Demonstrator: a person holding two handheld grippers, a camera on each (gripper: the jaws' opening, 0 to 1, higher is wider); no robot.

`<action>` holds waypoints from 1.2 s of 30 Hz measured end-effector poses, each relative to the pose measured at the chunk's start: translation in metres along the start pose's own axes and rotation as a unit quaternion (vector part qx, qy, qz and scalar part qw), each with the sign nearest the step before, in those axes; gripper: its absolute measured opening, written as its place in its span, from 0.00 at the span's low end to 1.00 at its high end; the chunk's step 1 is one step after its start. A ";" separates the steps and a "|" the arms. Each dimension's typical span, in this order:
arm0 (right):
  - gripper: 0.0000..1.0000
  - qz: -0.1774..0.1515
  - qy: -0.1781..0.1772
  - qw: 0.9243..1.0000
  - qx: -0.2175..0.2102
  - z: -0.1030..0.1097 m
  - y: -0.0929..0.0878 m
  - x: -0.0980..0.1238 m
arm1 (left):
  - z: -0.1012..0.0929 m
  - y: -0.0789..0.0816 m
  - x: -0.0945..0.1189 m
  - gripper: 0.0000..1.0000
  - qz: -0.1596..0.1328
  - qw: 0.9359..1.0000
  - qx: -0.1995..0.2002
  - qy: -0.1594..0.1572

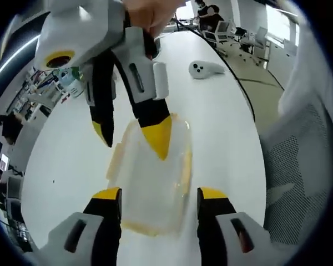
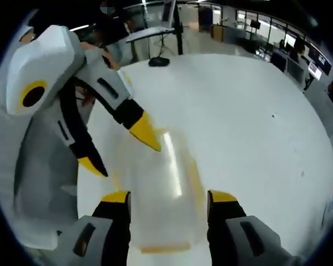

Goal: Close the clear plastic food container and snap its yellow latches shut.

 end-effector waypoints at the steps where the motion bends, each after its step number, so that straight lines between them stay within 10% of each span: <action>1: 0.56 0.000 -0.001 1.000 0.002 0.001 -0.001 0.000 | 0.001 -0.001 0.000 0.56 0.001 1.000 -0.001 0.000; 36: 0.71 0.045 -0.041 0.996 0.063 0.015 -0.030 0.001 | 0.023 -0.021 -0.013 0.76 0.037 0.998 -0.032 -0.036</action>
Point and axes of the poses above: the point that each gripper's makers call its tool centre point, and the gripper's own axes: x roughly backward along the fingers, z roughly to its left, y roughly out of its top, the point moved 8 cm from there along x, roughly backward along the fingers, and after that the axes turned 12 degrees about -x, right-handed, at the moved point
